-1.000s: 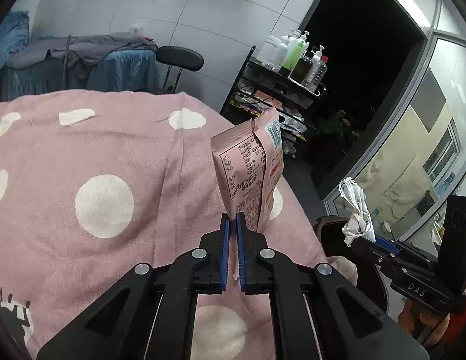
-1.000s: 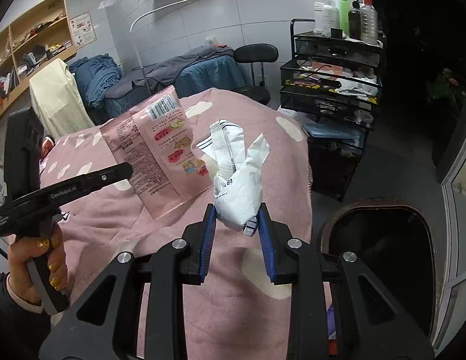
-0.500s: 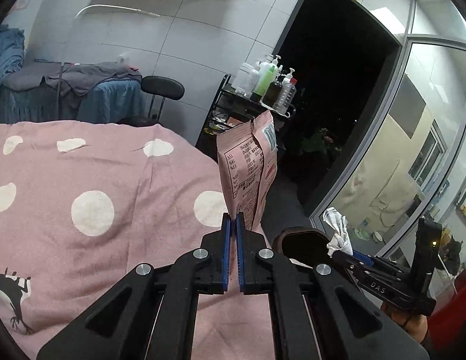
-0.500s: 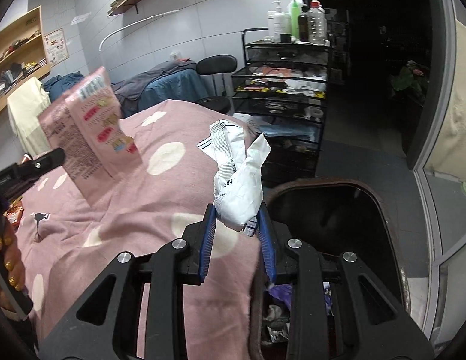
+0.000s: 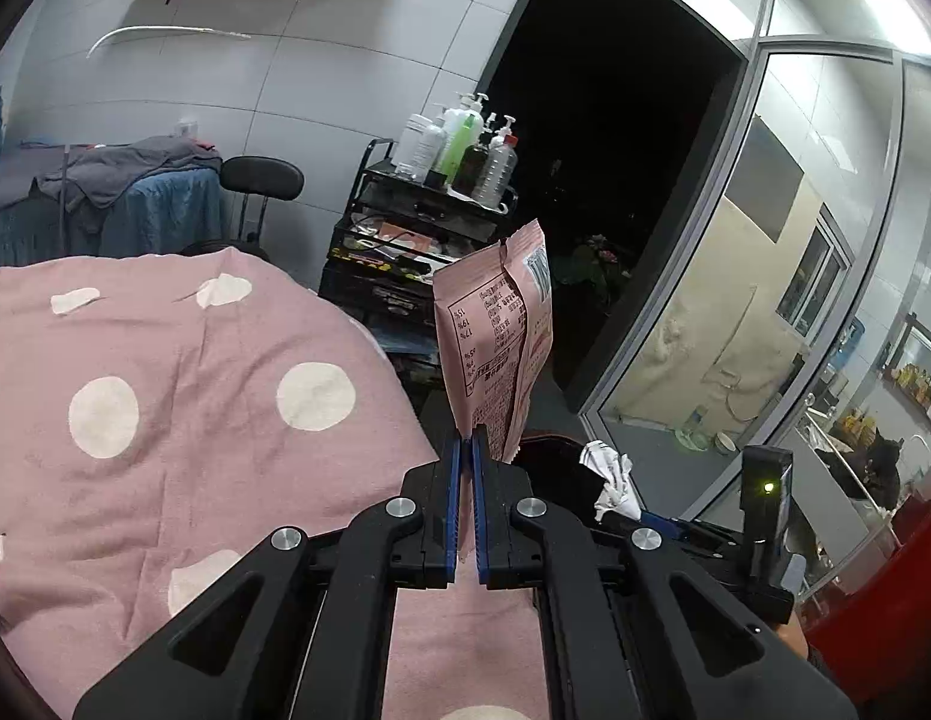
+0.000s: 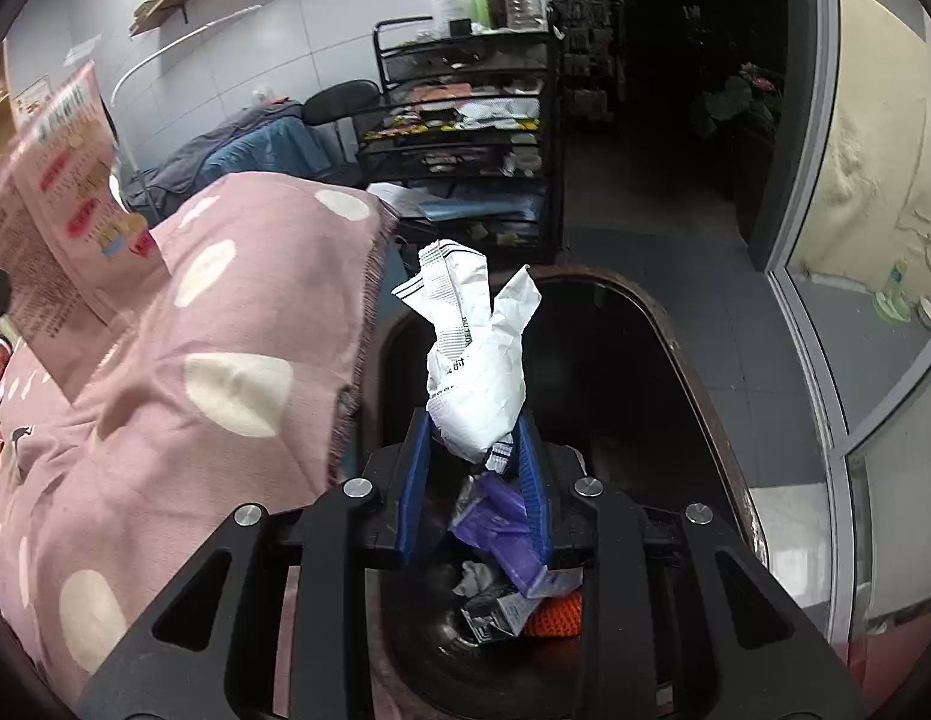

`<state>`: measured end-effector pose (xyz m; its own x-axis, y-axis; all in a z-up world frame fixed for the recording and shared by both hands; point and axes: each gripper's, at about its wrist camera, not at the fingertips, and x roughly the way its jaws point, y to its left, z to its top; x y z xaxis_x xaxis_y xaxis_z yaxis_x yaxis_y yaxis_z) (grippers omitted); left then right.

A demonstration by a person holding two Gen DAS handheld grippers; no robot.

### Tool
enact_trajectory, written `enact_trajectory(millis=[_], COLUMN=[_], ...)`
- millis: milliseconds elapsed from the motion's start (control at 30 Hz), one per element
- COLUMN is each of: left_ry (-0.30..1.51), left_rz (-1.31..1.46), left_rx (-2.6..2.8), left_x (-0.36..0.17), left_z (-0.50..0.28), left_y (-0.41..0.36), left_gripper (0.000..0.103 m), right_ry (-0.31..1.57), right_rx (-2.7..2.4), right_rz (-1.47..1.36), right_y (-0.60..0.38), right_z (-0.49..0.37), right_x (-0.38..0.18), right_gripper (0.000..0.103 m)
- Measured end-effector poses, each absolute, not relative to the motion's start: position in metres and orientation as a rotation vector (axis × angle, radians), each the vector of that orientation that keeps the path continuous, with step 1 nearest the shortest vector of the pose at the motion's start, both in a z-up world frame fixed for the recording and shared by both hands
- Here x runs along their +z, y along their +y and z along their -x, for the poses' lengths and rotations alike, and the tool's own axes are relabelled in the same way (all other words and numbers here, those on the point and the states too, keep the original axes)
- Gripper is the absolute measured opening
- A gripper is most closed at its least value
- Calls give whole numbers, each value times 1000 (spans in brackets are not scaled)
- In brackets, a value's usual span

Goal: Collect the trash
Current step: 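Carry the white foil to the bin and open the right tool, then carry the pink wrapper to the bin and open the left tool over it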

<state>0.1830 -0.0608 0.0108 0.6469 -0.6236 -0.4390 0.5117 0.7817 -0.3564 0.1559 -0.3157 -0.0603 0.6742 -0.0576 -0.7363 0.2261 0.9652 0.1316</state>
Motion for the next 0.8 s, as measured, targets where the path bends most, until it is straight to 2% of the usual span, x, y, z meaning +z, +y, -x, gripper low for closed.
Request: enact_trajectory(millis=[300, 367, 433, 467, 500, 600, 800], left_ry=[608, 617, 629, 634, 639, 656, 683], left_rz=[169, 158, 148, 145, 142, 137, 112], left_rx=[-729, -739, -749, -751, -755, -768, -779], left_x=[3, 0, -4, -4, -6, -10, -19], left_z=[-175, -175, -175, -174, -174, -174, -174], left_y=[-104, -112, -119, -122, -125, -133, -146], left_gripper=[5, 5, 5, 5, 5, 5, 5], right_ry=[884, 899, 908, 909, 908, 916, 898], right_rx=[-210, -224, -241, -253, -262, -288, -361], right_rz=[-250, -261, -272, -279, -281, -291, -330], right_y=[-334, -337, -339, -341, -343, -349, -370], right_z=[-157, -157, -157, -156, -155, -152, -147], right_x=[-92, -100, -106, -109, -110, -116, -117], right_gripper=[31, 39, 52, 63, 67, 74, 80])
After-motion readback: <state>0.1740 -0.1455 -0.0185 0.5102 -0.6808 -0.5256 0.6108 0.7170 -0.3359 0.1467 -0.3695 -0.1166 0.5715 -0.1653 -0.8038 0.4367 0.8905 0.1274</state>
